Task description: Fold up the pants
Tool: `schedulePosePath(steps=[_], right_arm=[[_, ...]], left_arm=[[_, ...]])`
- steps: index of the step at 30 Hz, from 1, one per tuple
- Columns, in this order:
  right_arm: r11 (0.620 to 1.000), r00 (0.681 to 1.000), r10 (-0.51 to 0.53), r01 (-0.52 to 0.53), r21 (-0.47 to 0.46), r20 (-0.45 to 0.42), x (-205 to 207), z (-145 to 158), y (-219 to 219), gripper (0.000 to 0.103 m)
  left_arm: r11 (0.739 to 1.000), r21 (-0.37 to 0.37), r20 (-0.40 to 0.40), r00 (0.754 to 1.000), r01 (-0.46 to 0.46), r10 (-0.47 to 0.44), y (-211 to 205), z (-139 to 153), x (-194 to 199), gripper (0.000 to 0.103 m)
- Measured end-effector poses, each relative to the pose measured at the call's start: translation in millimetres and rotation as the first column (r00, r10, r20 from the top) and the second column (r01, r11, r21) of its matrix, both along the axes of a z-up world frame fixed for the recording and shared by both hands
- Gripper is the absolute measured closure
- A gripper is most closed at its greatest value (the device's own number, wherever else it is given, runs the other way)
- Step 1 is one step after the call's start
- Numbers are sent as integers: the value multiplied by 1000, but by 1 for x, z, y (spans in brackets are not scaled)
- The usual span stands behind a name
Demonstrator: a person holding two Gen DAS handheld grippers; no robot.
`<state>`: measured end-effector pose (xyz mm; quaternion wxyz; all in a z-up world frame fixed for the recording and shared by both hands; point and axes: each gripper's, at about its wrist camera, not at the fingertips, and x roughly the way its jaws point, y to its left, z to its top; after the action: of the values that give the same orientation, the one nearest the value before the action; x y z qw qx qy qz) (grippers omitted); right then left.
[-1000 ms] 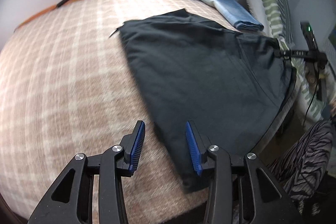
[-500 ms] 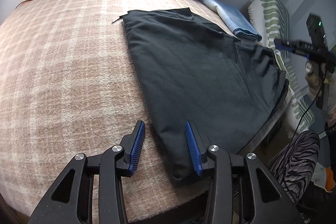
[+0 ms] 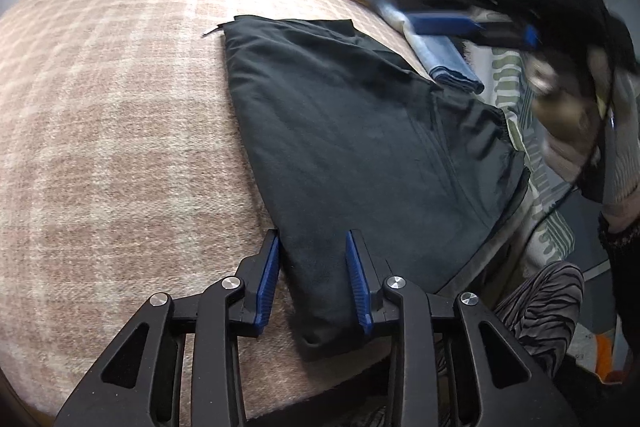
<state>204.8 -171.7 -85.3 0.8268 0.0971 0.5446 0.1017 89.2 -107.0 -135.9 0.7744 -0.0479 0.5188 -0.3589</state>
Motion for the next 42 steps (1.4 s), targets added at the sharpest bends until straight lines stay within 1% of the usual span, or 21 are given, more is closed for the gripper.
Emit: schedulePosePath(steps=[5, 9, 13, 14, 17, 20, 25, 27, 28, 29, 30, 32, 34, 35, 36, 37, 39, 42], right_arm=[[1000, 997, 13, -12, 9, -77, 36, -25, 33, 48], [1000, 990, 19, -23, -21, -143, 59, -45, 56, 48], [998, 982, 23, -32, -44, -189, 75, -60, 73, 48], [997, 979, 23, -36, -64, -200, 78, -63, 77, 48], [991, 974, 26, -55, -123, -227, 90, -73, 89, 48], [980, 969, 34, -81, -183, -247, 96, -79, 102, 48], [938, 954, 72, -164, -306, -290, 101, -94, 127, 47], [930, 954, 82, -178, -322, -290, 102, -95, 132, 49], [929, 955, 81, -177, -326, -286, 102, -95, 135, 57], [926, 956, 82, -177, -332, -282, 102, -94, 134, 67], [924, 957, 85, -180, -338, -278, 102, -94, 133, 71], [931, 960, 79, -167, -324, -269, 101, -91, 124, 87], [952, 965, 63, -135, -276, -253, 100, -88, 112, 95], [958, 968, 58, -122, -258, -244, 99, -86, 108, 98], [968, 971, 52, -106, -229, -232, 97, -84, 102, 99], [974, 974, 44, -92, -208, -221, 95, -81, 96, 100], [986, 980, 29, -60, -154, -198, 89, -73, 81, 101], [996, 987, 5, -20, -92, -163, 82, -62, 63, 101]], left_arm=[[1000, -10, 10, 1000, 8, -8, -3, 3, -1, 75], [1000, -19, 32, 999, 13, -12, -5, 7, -4, 75], [999, -14, 62, 998, 29, -28, -10, 11, -8, 77], [999, -11, 70, 997, 33, -32, -11, 12, -9, 79], [999, -2, 93, 995, 47, -46, -16, 14, -12, 79], [999, 0, 91, 995, 48, -48, -18, 11, -13, 79], [999, 7, 89, 995, 49, -49, -21, 10, -15, 79], [999, 10, 89, 995, 49, -50, -21, 10, -15, 79], [999, 10, 89, 995, 48, -49, -21, 10, -16, 79], [999, 10, 87, 995, 46, -47, -21, 10, -16, 79], [999, 10, 84, 995, 47, -47, -20, 10, -16, 79], [999, 14, 82, 996, 47, -48, -20, 9, -16, 79], [999, 27, 81, 996, 34, -36, -18, 9, -15, 78], [999, 32, 75, 997, 29, -31, -18, 8, -14, 73], [999, 38, 62, 998, 19, -21, -17, 5, -12, 65], [999, 43, 51, 999, 9, -11, -15, 2, -10, 62], [1000, 21, 23, 1000, -11, 10, -11, -1, -7, 61], [1000, 7, 18, 1000, -16, 16, -7, 1, -5, 61]])
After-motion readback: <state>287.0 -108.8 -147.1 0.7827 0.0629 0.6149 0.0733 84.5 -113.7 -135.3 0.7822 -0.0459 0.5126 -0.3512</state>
